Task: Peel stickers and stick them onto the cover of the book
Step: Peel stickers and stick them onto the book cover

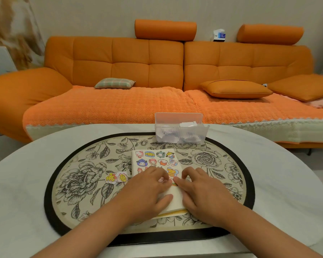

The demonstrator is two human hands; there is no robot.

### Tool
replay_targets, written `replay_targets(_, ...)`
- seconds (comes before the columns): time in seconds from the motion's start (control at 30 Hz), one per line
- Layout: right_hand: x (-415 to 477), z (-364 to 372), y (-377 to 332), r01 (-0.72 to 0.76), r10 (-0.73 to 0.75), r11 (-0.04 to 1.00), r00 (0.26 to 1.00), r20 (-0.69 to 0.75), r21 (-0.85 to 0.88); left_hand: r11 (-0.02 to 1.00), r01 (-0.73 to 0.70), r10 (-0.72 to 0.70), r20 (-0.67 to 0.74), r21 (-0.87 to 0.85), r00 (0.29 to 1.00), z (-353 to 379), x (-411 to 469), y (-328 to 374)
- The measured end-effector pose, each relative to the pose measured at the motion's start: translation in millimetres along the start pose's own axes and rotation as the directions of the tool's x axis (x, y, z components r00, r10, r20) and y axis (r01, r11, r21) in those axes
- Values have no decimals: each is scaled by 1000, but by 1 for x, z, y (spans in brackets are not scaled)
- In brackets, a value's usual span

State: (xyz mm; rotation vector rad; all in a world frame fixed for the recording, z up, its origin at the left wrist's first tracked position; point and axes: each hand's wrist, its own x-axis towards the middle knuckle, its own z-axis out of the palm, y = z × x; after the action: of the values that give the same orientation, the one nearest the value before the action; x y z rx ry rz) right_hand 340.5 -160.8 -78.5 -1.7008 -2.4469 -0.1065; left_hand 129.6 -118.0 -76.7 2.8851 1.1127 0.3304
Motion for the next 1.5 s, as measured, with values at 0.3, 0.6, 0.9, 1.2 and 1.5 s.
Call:
replay_targets(0.3,-2,6,-1,-15,15,997,1000,-7,70,993,96,-90,73,-76,993,-4,-8,6)
replay_targets(0.6,-14,-3,1,20,-18,999,999,-29,48,986,167,-168,57,20,984,-2,-6,9)
replay_targets(0.9,-14,-5,6,57,-59,997,998,28,60,991,126,-131,109,54,985,-3,-2,6)
replay_targets(1.2,-4,-11,8,19,-21,999,997,76,26,988,141,-137,73,-55,988,-5,-8,3)
replay_targets(1.5,27,-29,-14,22,-22,999,1000,-15,34,941,167,-183,-27,-295,983,-12,-13,-11)
